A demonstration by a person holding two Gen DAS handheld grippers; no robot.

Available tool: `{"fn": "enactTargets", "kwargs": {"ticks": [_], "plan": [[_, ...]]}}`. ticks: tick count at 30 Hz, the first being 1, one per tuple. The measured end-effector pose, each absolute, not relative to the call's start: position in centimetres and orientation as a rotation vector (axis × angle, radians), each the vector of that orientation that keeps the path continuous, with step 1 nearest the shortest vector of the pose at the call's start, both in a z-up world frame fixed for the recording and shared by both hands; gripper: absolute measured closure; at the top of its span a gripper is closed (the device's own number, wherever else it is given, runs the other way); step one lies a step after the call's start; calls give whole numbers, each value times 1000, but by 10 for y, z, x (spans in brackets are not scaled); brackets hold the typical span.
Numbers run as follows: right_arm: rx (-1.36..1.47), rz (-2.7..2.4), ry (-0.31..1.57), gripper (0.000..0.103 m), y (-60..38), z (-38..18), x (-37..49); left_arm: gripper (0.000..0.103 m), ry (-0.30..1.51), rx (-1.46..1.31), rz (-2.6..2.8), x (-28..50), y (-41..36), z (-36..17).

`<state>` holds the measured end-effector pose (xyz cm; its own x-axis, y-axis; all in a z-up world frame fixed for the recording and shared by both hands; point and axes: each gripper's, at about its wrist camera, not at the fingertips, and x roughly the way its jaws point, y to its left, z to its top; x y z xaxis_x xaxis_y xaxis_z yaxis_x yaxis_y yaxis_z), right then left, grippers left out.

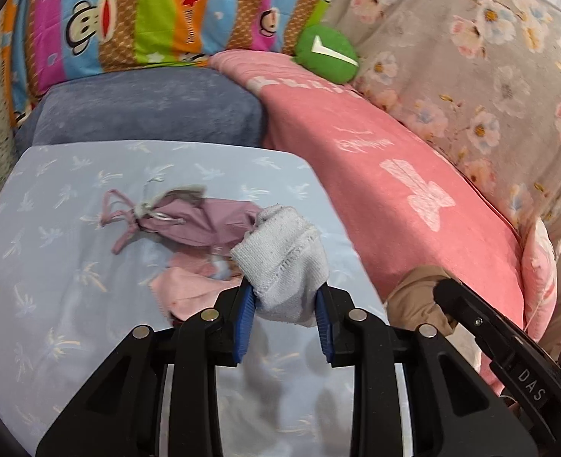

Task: Organize soft objects
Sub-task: 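Grasp grey sock with left tool while right tool grasps beige stocking, then carry sock and stocking over the bin and open both tools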

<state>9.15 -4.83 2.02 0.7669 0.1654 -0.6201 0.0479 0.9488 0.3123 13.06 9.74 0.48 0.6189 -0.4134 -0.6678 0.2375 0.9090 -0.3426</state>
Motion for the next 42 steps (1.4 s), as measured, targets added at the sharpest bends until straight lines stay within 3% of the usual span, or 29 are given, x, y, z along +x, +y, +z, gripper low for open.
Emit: {"fn": "enactTargets", "kwargs": {"ticks": [26,42], "plan": [[462,-175,593,96,-210,32,1,75,826,-11,-665,79,-77,22],[516,-259,596,96,-258,15,-17,71,851,65,-767,68,-133,16]]}}
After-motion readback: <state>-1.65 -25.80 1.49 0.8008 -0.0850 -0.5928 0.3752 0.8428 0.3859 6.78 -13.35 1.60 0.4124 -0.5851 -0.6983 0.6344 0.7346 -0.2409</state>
